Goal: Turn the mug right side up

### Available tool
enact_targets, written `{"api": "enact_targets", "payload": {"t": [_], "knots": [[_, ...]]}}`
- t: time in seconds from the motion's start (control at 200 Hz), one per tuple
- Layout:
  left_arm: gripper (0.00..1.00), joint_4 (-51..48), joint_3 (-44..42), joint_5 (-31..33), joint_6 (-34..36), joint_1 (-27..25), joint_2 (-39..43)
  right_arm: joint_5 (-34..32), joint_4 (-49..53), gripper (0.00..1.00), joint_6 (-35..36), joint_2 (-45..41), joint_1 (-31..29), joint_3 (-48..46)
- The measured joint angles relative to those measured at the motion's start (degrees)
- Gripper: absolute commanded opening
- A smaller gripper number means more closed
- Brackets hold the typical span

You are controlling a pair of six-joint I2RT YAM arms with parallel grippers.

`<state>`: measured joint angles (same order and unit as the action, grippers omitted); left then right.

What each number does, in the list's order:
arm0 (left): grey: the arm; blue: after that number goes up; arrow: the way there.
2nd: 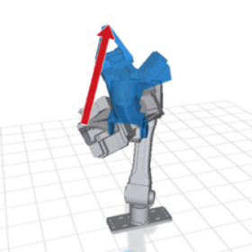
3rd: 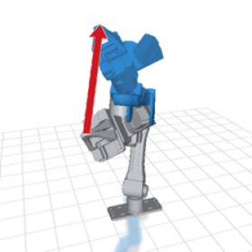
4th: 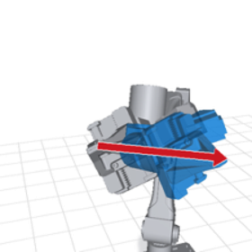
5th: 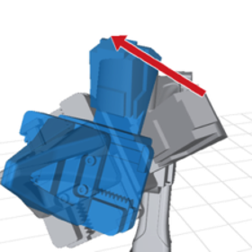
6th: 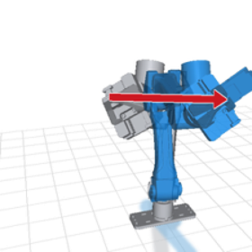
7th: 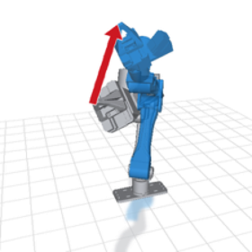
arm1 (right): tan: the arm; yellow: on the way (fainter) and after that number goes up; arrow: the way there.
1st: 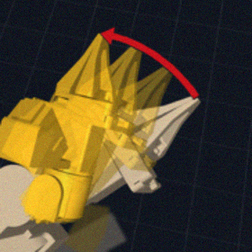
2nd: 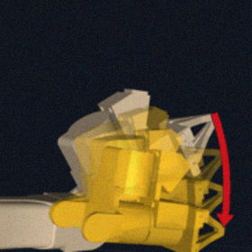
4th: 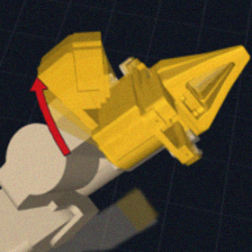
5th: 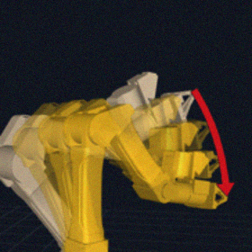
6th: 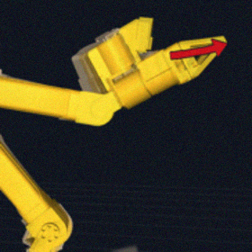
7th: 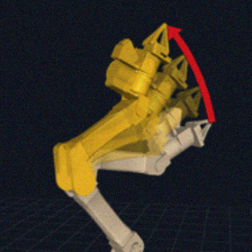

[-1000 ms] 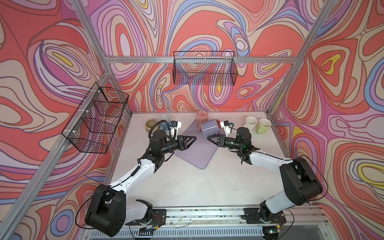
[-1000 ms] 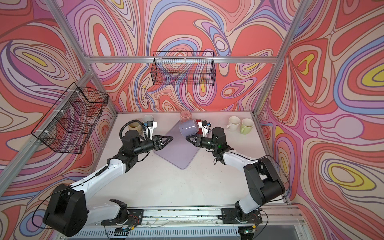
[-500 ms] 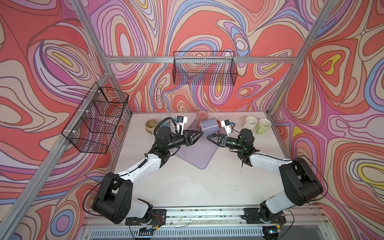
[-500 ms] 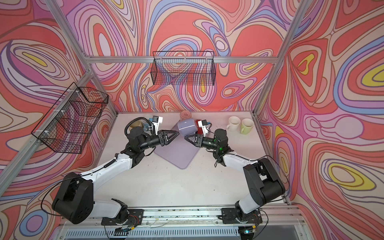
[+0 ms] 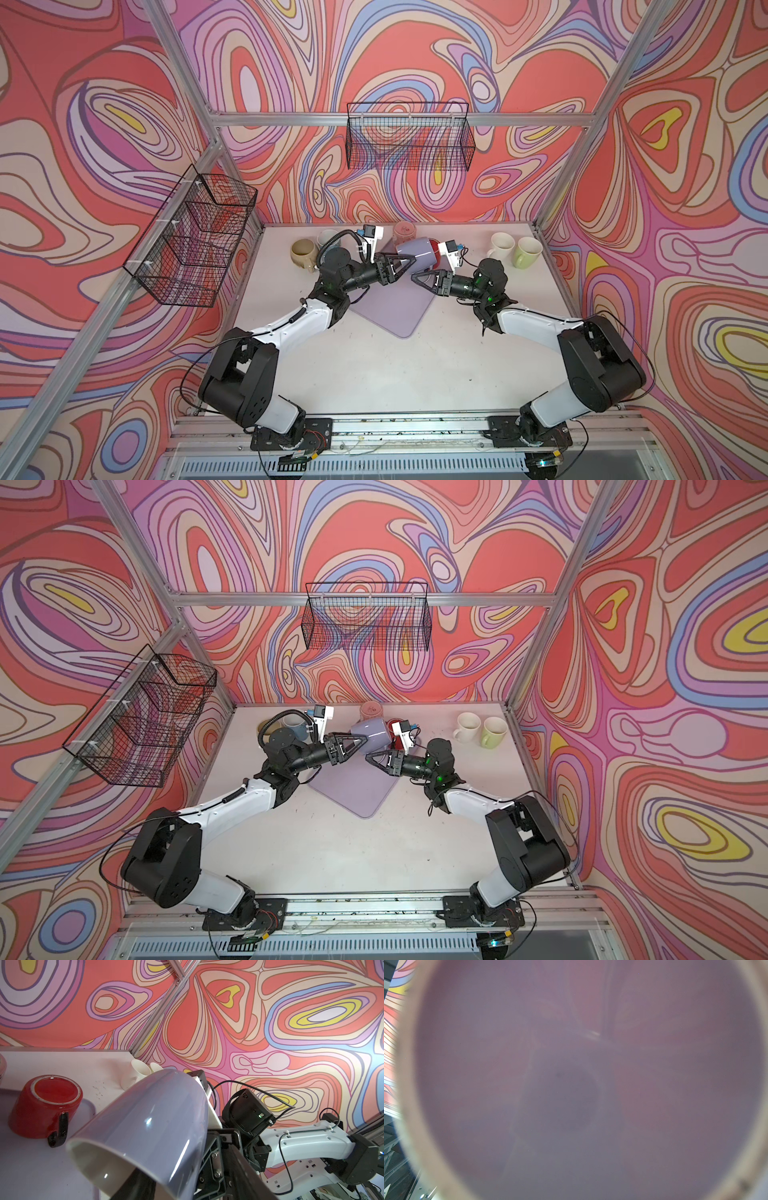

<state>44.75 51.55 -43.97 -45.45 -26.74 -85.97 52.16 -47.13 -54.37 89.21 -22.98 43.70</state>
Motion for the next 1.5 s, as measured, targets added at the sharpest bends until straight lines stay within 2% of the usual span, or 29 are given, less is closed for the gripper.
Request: {"api": "enact_targets", "payload": {"t": [0.155,0.666,0.861,0.956,1.142,1.332,1.497], "knots": [[0.53,1.11,0.02,-0.2,-0.85,-0.66,-0.72,0.33,-0.15,0.01,-0.09,0.37,-0.57,0.31],[0.23,1.53,0.5,-1.09,-1.46,-0.72,-1.55,0.76,-3.17,0.02,-0.81,2.01,-2.14,1.25],[0.17,3.54,0.5,-2.71,-2.14,-0.76,-1.55,1.42,-5.18,0.03,-2.34,2.01,-2.14,1.25],[0.14,4.02,0.5,-2.97,-2.19,-0.76,-1.55,1.57,-5.77,0.05,-2.71,2.01,-2.12,1.25],[0.0,4.81,0.48,-3.43,-2.21,-0.76,-1.55,1.9,-6.34,0.13,-3.15,2.01,-2.12,1.25],[0.0,4.7,0.48,-3.37,-2.12,-0.74,-1.55,1.88,-6.01,0.24,-2.8,1.99,-2.19,1.25],[0.0,3.85,0.48,-2.73,-1.84,-0.68,-1.55,0.81,-4.72,0.3,-1.16,1.97,-2.32,1.22]]}}
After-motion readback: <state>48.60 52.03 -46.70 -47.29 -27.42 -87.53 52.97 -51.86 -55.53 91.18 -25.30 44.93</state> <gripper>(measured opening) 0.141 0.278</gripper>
